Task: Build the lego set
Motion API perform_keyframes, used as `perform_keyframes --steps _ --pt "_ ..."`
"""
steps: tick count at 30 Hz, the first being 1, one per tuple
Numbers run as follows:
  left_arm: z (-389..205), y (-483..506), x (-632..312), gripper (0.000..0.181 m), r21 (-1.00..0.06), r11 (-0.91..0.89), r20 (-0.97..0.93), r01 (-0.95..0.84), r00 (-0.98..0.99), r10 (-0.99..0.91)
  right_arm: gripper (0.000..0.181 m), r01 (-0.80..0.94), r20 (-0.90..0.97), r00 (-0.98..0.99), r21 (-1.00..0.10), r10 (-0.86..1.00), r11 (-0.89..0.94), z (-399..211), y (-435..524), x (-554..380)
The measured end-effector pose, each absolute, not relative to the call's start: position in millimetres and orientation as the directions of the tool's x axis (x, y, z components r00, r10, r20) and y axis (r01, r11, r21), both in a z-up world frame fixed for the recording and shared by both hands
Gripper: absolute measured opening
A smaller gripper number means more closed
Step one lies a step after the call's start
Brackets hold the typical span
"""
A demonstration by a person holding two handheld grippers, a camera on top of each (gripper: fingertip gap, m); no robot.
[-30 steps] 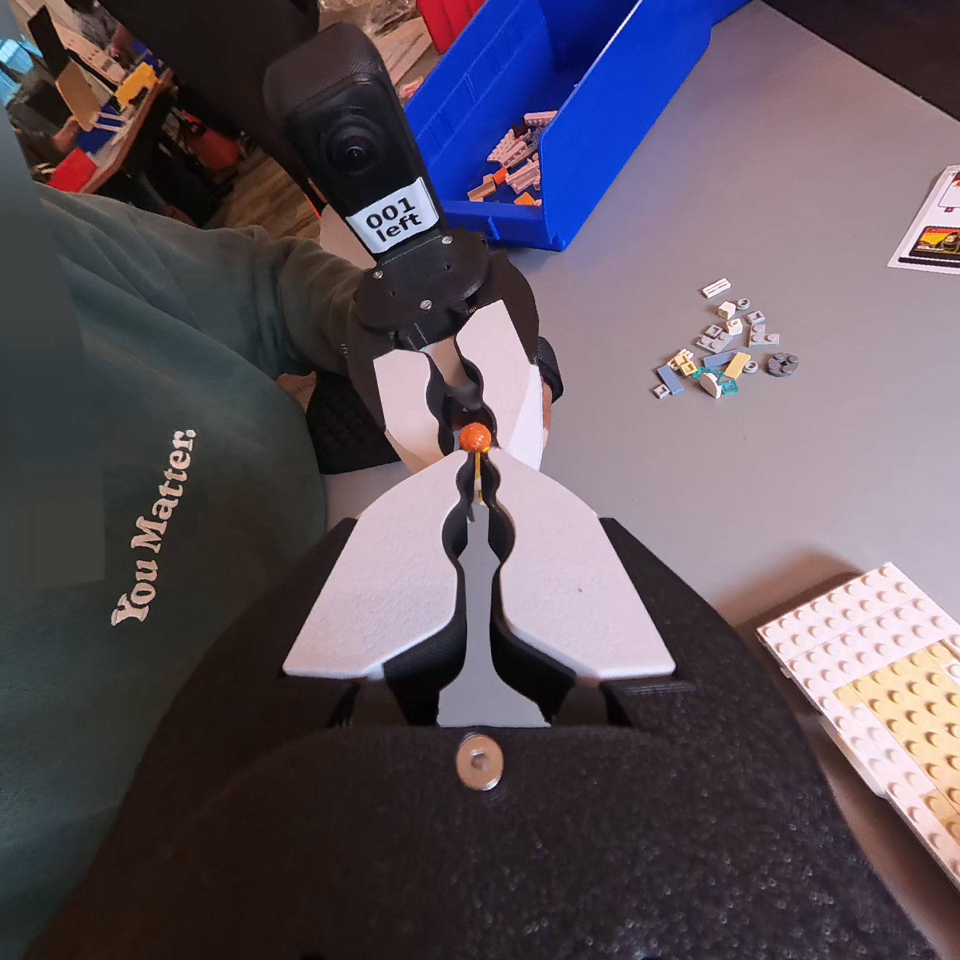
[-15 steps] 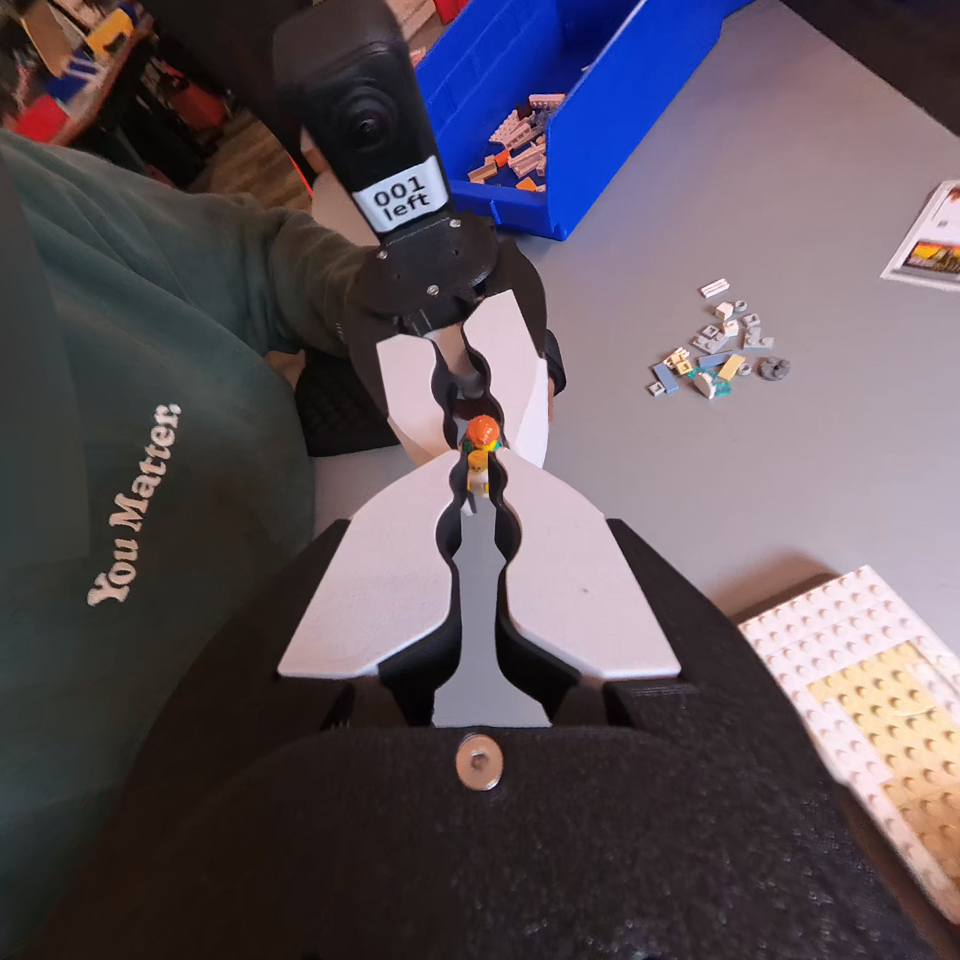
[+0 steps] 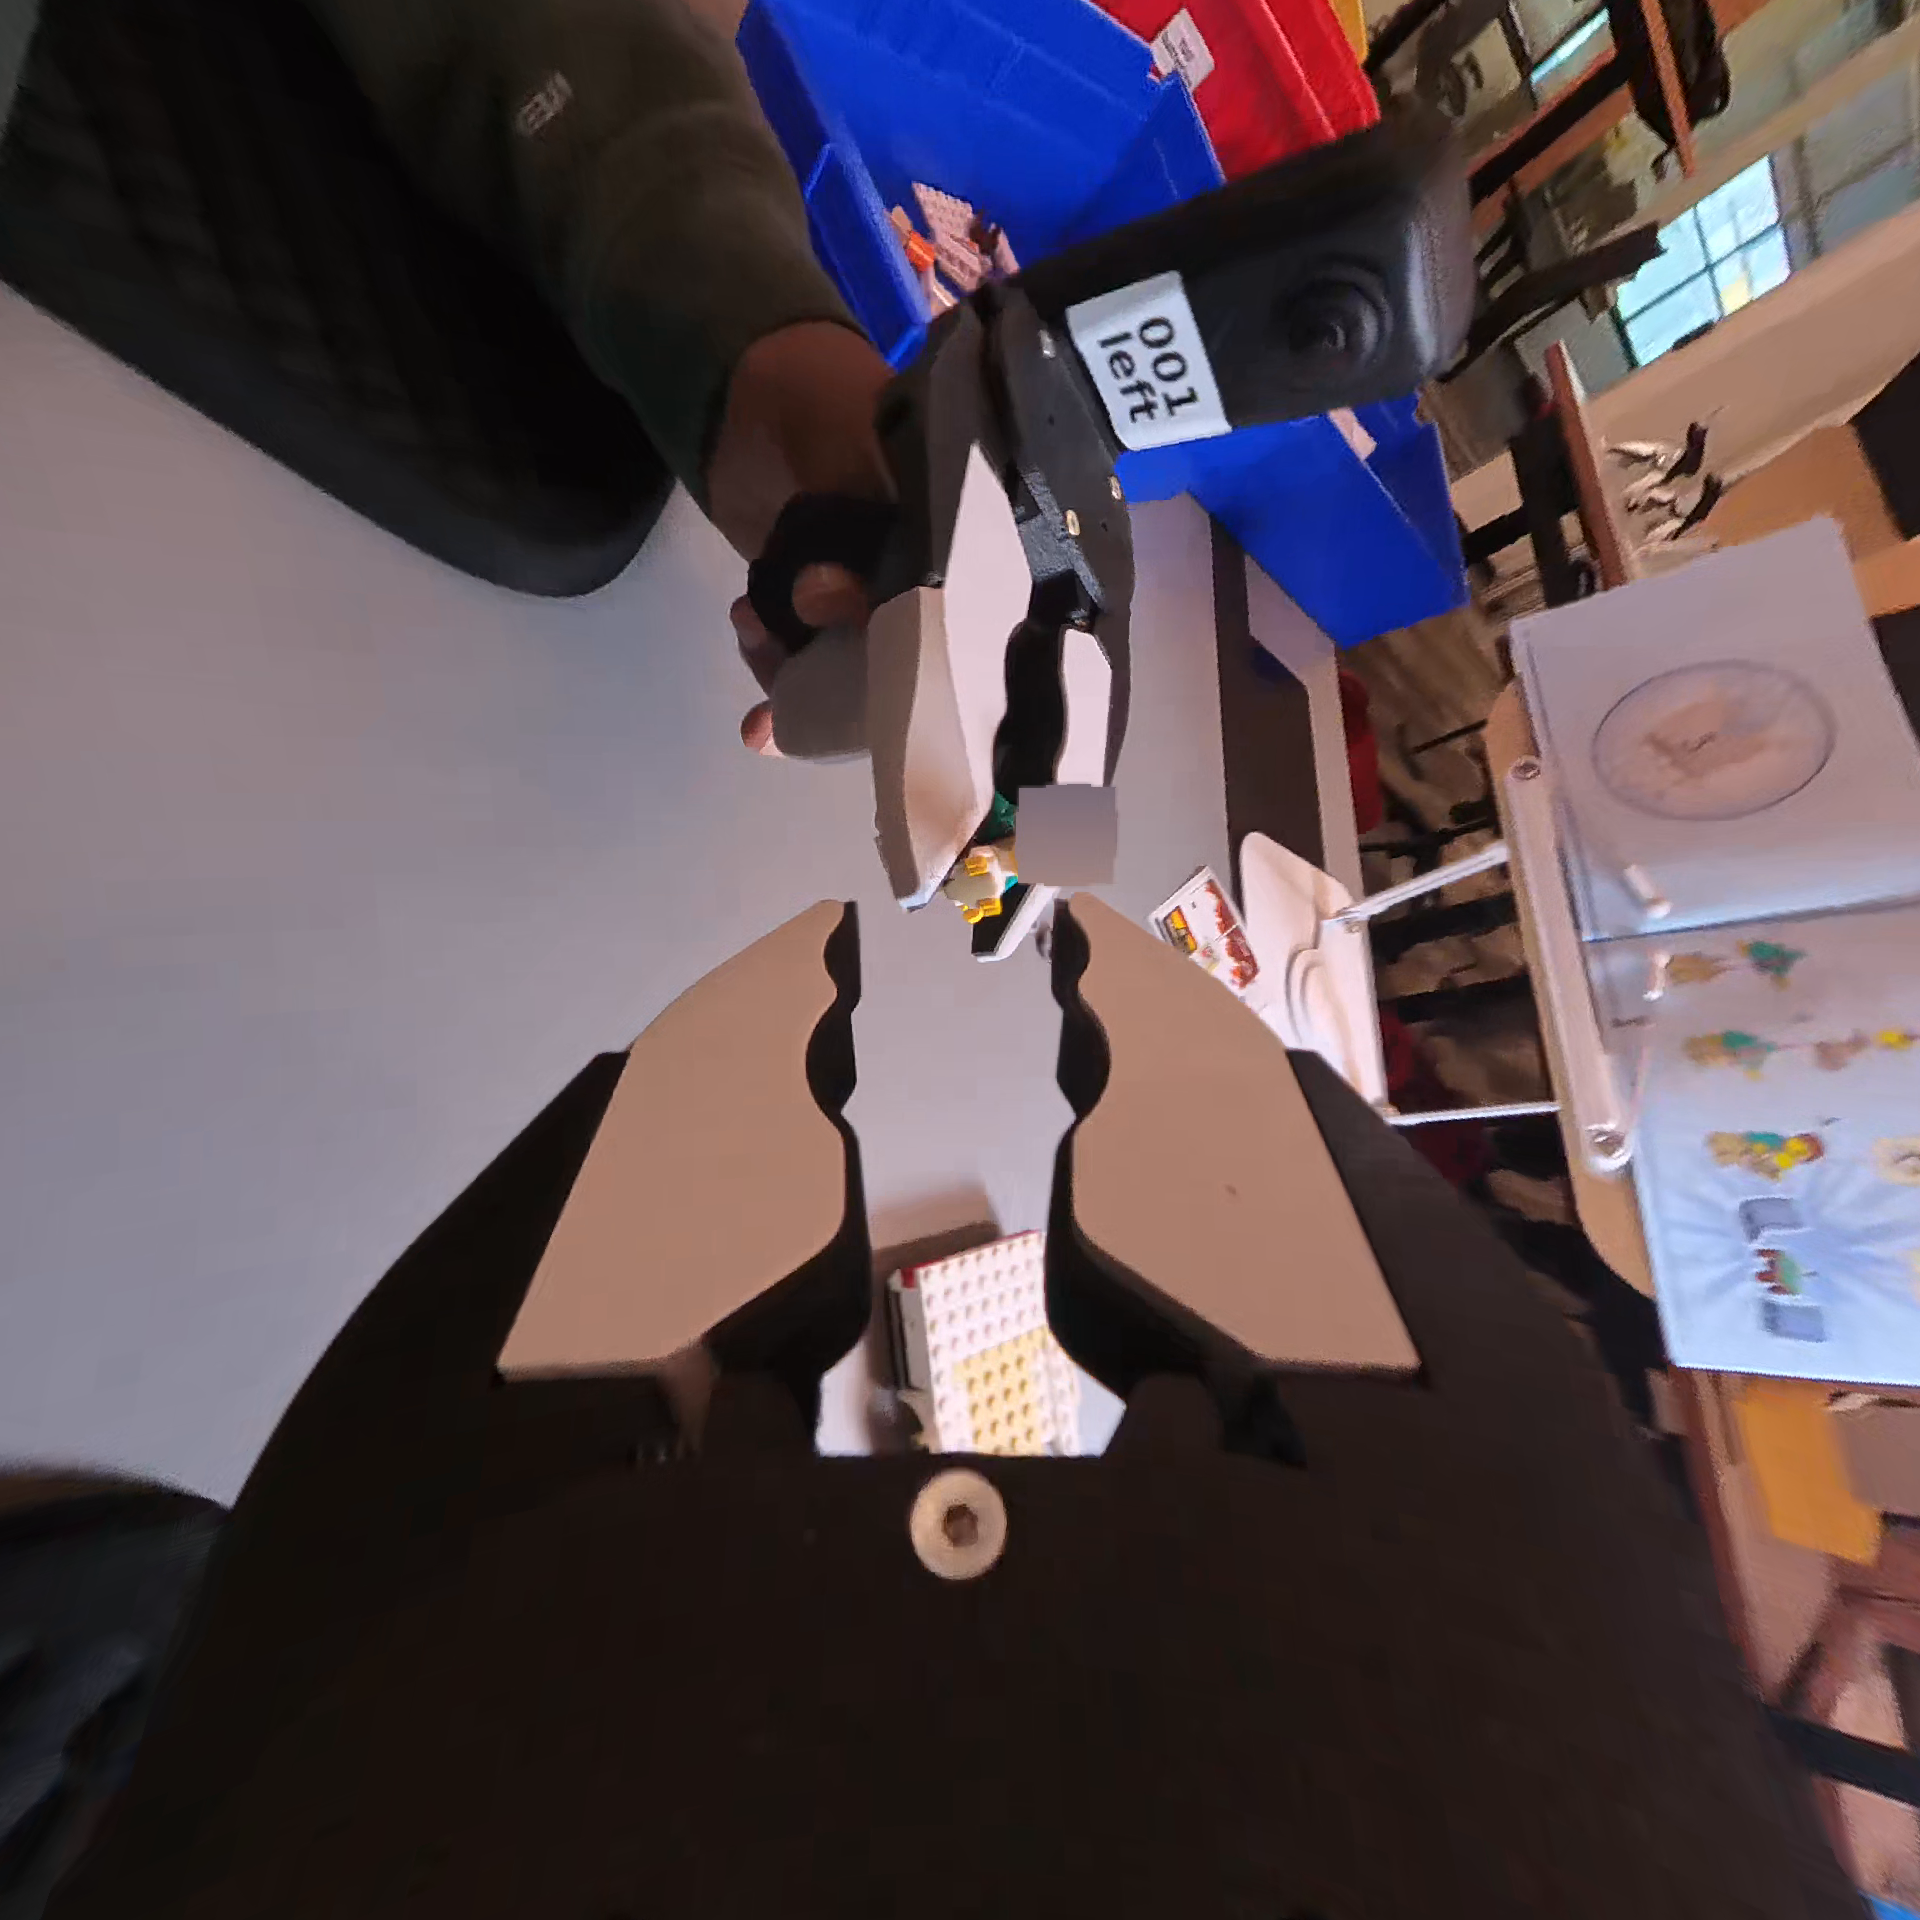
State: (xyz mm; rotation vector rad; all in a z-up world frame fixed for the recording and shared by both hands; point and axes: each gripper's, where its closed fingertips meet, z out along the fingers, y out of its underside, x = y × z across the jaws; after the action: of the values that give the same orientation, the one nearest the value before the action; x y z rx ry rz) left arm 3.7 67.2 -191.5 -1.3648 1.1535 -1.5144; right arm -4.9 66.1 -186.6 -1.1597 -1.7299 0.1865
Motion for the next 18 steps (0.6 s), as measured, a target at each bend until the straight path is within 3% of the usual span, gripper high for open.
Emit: perform_keyframes --steps 7,18 --pt "-189 59 3 0.020 -0.941 -0.335 0.337 -0.045 -0.191 -0.922 0.037 0.624 0.743 -0.098 -0.472 0.662 0.623 -188 61 -9" --pt "-188 52 4 0.020 -0.931 -0.360 0.364 -0.063 -0.232 -0.902 0.030 0.591 0.799 -0.061 -0.454 0.599 0.667 -186 59 -15"
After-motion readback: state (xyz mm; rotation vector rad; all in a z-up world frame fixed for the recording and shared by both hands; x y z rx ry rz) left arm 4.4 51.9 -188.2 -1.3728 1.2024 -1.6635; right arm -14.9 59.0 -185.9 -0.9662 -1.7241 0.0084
